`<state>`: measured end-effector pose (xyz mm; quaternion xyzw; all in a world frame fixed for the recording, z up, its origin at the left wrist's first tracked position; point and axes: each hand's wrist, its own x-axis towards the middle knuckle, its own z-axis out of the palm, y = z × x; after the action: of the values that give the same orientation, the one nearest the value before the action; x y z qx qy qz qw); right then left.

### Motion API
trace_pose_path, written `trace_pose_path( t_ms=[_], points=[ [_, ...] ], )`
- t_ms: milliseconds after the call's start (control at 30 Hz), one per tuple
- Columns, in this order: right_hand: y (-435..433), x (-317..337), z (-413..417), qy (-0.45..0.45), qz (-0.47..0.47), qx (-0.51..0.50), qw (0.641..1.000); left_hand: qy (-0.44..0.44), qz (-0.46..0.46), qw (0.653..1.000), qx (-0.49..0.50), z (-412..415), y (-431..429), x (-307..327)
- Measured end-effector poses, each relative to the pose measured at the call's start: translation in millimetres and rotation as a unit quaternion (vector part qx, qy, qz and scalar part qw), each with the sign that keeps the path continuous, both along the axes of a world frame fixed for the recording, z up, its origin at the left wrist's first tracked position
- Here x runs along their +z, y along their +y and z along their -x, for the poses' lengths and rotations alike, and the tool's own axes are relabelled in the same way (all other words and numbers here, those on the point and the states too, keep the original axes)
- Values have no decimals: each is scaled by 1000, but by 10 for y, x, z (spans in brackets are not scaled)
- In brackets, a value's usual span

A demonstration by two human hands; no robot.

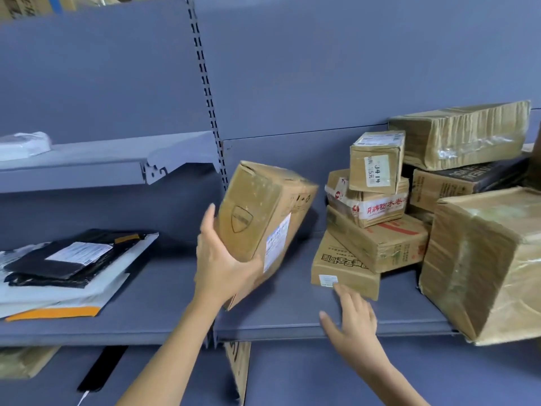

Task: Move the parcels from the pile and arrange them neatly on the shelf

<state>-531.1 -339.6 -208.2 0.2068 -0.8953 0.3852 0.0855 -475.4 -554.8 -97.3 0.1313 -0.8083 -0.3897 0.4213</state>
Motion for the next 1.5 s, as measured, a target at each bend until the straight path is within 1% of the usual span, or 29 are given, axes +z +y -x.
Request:
trace_pose_path(
  t_ms=[100, 200, 267, 333, 400, 467, 500, 600, 767, 867, 967, 1033, 1133, 1333, 1500],
  points=[
    [-171, 13, -85, -14, 76, 30, 997, 5, -32, 996, -78, -240, -107, 86],
    [-252, 82, -164, -36, 160, 81, 983, 19, -68, 988, -140, -424, -181, 113],
    [-246, 167, -158, -69, 239, 100, 963, 46, -114, 975, -183, -518, -246, 128],
    [-197, 280, -116, -115, 319, 128, 932, 71, -163, 960, -215, -587, -333, 136],
    [-118, 383, -39, -124, 364, 185, 904, 82, -188, 952, -229, -629, -394, 140],
    [-47, 472, 40, -122, 360, 247, 891, 83, -208, 944, -243, -649, -409, 131],
    [-25, 518, 59, -136, 357, 270, 884, 81, -220, 939, -251, -650, -403, 121],
    [1, 579, 67, -182, 364, 305, 861, 63, -270, 925, -259, -614, -383, 71],
    [103, 553, 103, -211, 405, 283, 843, 24, -325, 913, -246, -480, -280, -5],
    [207, 575, 176, -210, 423, 260, 842, 15, -366, 903, -225, -404, -155, -37],
    [298, 613, 226, -192, 425, 245, 850, 2, -363, 914, -183, -345, -70, -65],
    [355, 608, 246, -186, 431, 235, 851, -25, -352, 929, -113, -301, -40, -101],
    [453, 552, 269, -194, 438, 223, 849, -30, -330, 943, -35, -261, -24, -213],
    [617, 439, 277, -203, 438, 201, 852, -86, -284, 955, -18, -212, 109, -431],
    [767, 296, 282, -217, 440, 195, 849, -115, -323, 939, -24, -105, 254, -555]
  ],
)
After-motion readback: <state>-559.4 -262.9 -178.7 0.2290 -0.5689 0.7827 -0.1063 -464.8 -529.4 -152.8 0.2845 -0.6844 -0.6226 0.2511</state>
